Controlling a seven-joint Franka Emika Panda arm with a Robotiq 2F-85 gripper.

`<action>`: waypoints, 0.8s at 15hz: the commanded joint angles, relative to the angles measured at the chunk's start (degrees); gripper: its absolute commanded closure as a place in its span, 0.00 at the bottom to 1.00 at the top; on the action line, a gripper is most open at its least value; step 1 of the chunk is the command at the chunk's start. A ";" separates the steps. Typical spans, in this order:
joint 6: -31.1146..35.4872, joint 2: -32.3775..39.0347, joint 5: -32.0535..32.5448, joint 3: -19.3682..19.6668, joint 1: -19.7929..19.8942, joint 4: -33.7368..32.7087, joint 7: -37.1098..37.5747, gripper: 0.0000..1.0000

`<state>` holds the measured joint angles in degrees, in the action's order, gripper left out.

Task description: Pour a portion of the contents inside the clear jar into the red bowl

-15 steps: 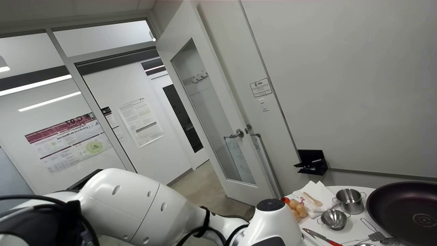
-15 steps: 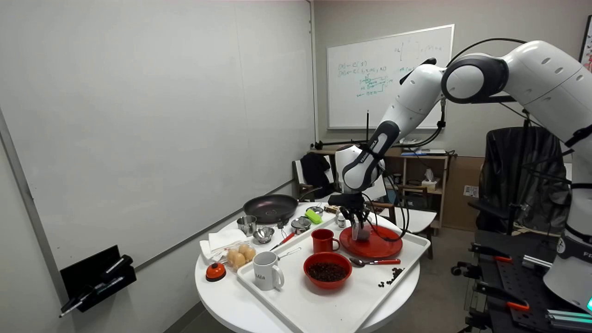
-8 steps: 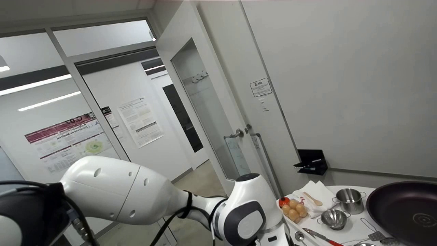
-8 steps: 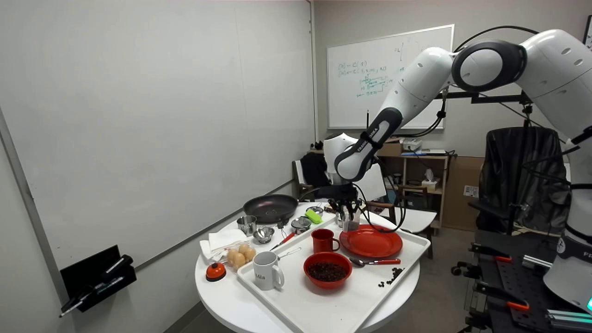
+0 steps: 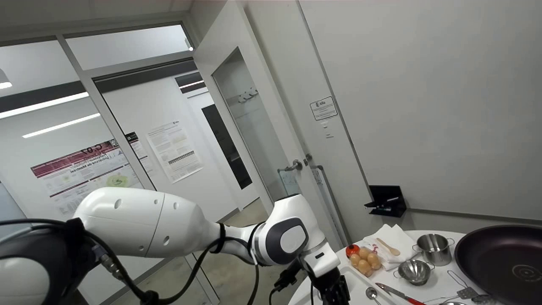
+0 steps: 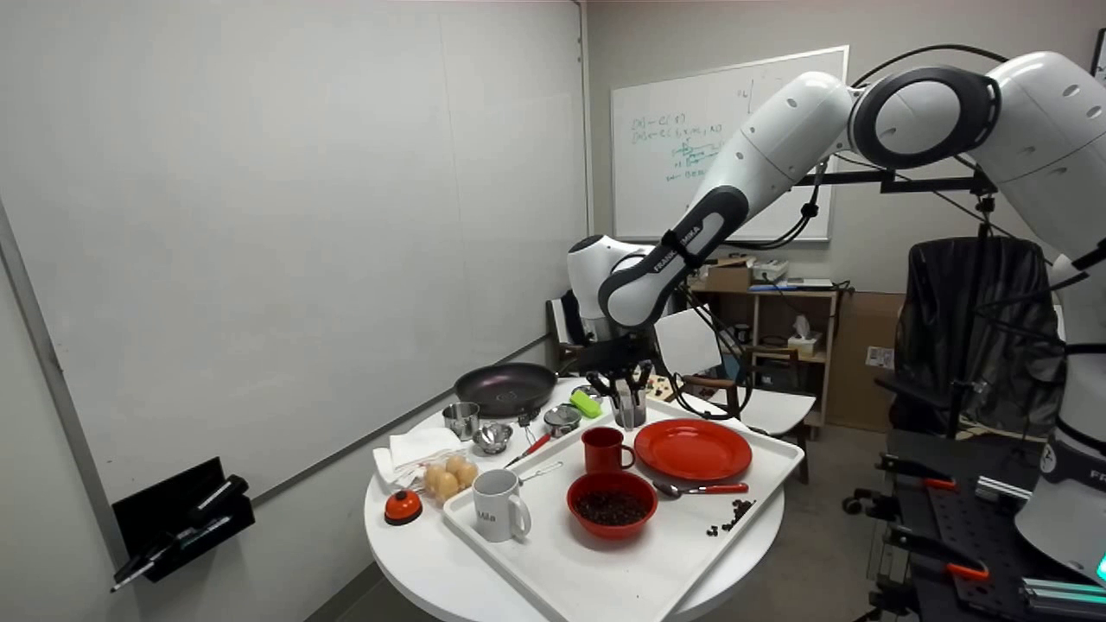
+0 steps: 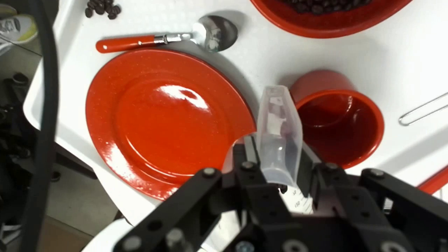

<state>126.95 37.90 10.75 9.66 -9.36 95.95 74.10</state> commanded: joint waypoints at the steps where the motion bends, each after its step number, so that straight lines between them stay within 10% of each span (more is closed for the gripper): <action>1: -1.25 0.01 0.87 -2.50 1.32 -3.07 -10.38 0.93; 12: 0.64 0.12 4.86 -2.32 0.15 -3.14 -32.25 0.93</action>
<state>126.62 38.02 12.71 7.04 -9.25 92.65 48.14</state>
